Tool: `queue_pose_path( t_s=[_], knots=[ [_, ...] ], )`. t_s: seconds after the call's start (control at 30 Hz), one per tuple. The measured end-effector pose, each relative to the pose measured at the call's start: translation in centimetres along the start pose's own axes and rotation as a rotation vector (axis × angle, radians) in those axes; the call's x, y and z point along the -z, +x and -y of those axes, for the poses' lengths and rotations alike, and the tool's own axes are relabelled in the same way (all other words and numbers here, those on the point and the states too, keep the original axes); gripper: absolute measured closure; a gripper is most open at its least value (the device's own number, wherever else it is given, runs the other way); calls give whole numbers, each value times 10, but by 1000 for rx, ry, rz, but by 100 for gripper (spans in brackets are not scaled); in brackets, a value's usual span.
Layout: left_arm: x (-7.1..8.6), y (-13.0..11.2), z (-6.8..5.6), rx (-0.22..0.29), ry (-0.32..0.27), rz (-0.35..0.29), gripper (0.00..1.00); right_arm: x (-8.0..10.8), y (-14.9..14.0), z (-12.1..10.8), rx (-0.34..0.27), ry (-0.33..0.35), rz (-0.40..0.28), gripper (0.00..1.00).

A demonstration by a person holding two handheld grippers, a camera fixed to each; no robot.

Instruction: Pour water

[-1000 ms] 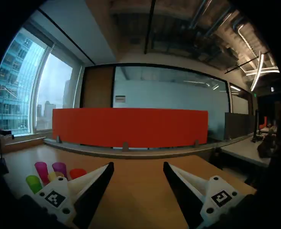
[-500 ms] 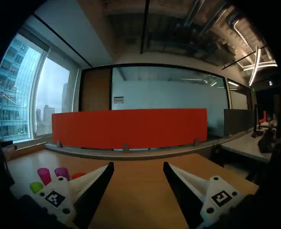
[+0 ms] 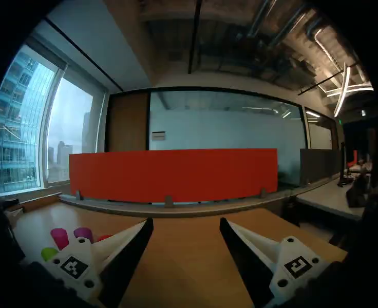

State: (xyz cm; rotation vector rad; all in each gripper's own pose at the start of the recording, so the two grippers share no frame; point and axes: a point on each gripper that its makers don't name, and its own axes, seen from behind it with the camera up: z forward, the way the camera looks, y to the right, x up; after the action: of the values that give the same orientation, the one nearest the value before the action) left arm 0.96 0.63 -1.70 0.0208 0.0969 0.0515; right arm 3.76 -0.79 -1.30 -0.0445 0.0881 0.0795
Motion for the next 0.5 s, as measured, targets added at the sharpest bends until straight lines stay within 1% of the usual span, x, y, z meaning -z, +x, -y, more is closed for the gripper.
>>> queue_pose_path(
  t_s=[0.2,0.5],
  knots=[
    [-4,-10,-1,26,0,3,1,0,2,1,11,-3,-1,0],
    [-11,-23,-2,50,-1,16,1,1,4,-3,17,-15,-3,0]
  ],
)
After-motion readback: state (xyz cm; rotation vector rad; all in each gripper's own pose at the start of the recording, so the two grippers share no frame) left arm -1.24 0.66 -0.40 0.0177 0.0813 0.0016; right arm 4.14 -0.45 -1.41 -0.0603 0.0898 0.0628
